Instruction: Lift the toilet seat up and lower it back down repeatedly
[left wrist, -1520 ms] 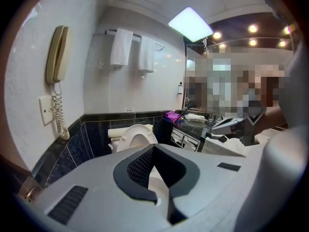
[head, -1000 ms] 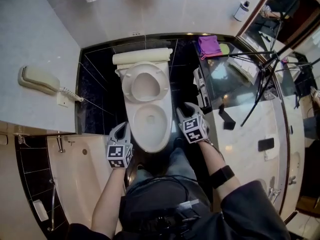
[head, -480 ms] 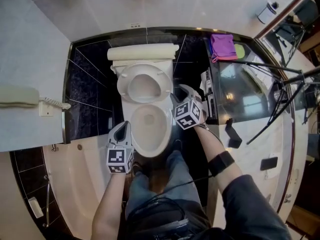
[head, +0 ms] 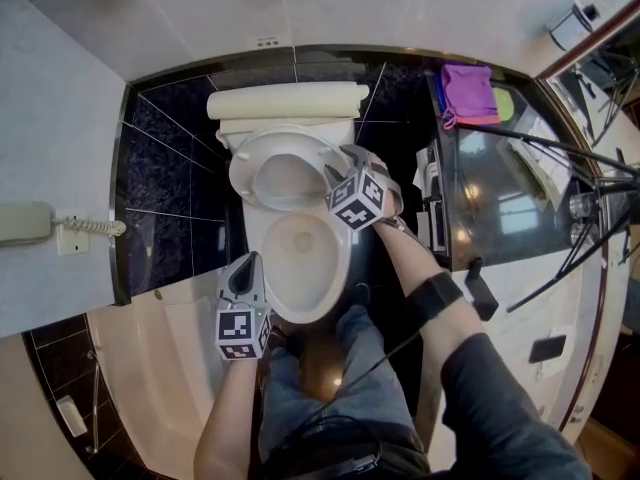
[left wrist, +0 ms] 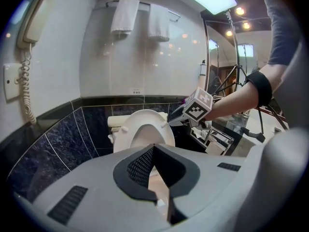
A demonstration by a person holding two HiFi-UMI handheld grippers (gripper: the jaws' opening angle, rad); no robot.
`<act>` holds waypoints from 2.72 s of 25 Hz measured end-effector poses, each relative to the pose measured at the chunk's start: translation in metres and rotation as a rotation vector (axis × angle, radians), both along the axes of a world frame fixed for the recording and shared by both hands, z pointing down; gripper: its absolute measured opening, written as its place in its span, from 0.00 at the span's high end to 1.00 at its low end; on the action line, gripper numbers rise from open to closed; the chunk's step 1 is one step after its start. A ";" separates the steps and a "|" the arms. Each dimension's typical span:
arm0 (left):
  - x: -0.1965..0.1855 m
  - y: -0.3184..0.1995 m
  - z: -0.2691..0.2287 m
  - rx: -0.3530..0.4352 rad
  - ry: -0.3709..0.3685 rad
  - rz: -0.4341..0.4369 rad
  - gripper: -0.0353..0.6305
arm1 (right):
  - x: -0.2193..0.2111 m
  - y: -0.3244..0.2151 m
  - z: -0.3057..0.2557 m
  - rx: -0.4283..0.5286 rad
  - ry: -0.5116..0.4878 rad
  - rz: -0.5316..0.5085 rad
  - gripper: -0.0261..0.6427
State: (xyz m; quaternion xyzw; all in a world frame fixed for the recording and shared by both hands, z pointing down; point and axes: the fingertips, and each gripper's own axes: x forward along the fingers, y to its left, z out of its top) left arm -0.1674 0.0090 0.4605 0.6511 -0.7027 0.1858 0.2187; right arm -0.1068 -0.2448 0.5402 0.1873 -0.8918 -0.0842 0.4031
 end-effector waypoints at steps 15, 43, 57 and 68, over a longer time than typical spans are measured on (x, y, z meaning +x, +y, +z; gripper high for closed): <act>-0.007 -0.003 0.031 -0.039 0.014 -0.074 0.95 | -0.032 -0.022 0.020 0.045 0.015 -0.097 0.79; 0.019 0.047 0.074 -0.139 0.091 -0.050 0.95 | -0.001 0.050 0.004 0.081 0.042 -0.082 0.84; 0.025 0.052 0.122 -0.134 0.139 0.015 0.95 | 0.053 0.165 0.019 0.199 0.099 -0.067 0.86; 0.039 0.073 0.142 -0.144 0.167 0.060 0.95 | 0.094 0.257 0.064 0.167 0.202 -0.084 0.85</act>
